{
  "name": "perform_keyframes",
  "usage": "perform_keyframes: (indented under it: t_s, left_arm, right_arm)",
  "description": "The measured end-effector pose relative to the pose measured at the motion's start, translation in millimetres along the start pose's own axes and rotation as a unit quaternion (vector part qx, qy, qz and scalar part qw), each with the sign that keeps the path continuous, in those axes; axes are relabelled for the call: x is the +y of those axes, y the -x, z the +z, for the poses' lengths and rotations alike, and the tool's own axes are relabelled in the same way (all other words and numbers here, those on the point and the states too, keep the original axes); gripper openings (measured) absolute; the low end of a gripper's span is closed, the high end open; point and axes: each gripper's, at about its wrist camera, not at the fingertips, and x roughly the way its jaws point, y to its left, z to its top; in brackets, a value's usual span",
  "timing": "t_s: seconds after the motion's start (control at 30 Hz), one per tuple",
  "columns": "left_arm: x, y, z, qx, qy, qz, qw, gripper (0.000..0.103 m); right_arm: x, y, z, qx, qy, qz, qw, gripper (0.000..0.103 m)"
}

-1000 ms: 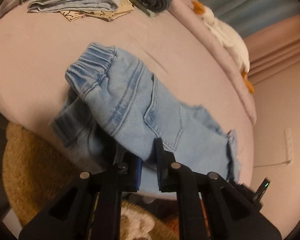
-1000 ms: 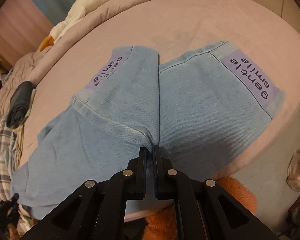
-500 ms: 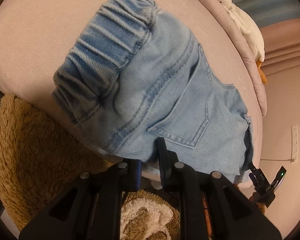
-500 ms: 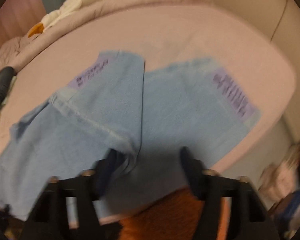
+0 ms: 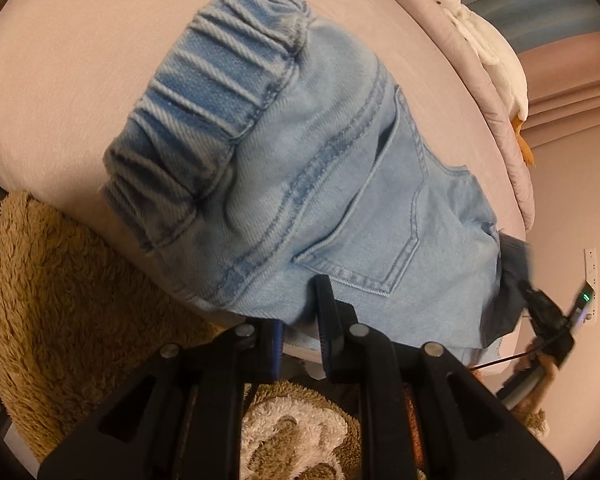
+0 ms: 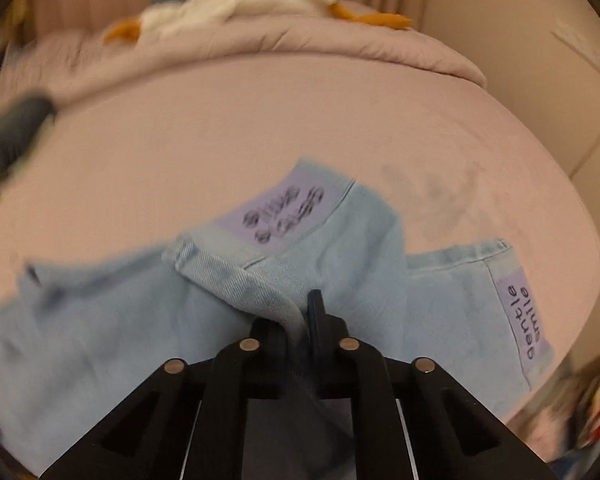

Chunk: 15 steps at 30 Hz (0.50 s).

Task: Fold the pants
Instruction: 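Hold the folded legs with the right gripper while the left gripper holds the waistband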

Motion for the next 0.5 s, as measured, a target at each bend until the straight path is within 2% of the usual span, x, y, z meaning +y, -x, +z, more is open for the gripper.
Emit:
perform_keyframes:
  t_s: [0.1, 0.13, 0.2, 0.3, 0.37, 0.5]
  left_arm:
    - [-2.7, -1.7, 1.3, 0.004, -0.002, 0.003, 1.0, 0.017]
    - [-3.2, -2.2, 2.1, 0.005, -0.002, 0.004, 1.0, 0.017]
    - [-4.3, -3.3, 2.7, 0.007, -0.003, 0.005, 1.0, 0.017]
    - [-7.5, -5.0, 2.6, 0.005, -0.007, 0.01, 0.9999, 0.017]
    - [-10.0, -5.5, 2.6, 0.006, -0.009, 0.011, 0.9999, 0.017]
    - [-11.8, -2.4, 4.5, 0.012, -0.008, 0.003, 0.9999, 0.018]
  right_arm:
    - [-41.9, 26.4, 6.0, -0.044, -0.08, -0.005, 0.996, 0.006]
    - [-67.1, 36.8, 3.0, -0.056, -0.12, -0.008, 0.991, 0.006]
    - [-98.7, 47.1, -6.7, -0.06, -0.166, -0.016, 0.984, 0.006]
    - [-145.6, 37.7, -32.2, -0.033, -0.216, -0.027, 0.975, 0.006]
    - [-160.4, 25.6, -48.8, -0.004, -0.231, -0.046, 0.972, 0.006]
    - [-180.2, 1.5, -74.3, 0.038, -0.27, -0.04, 0.961, 0.006]
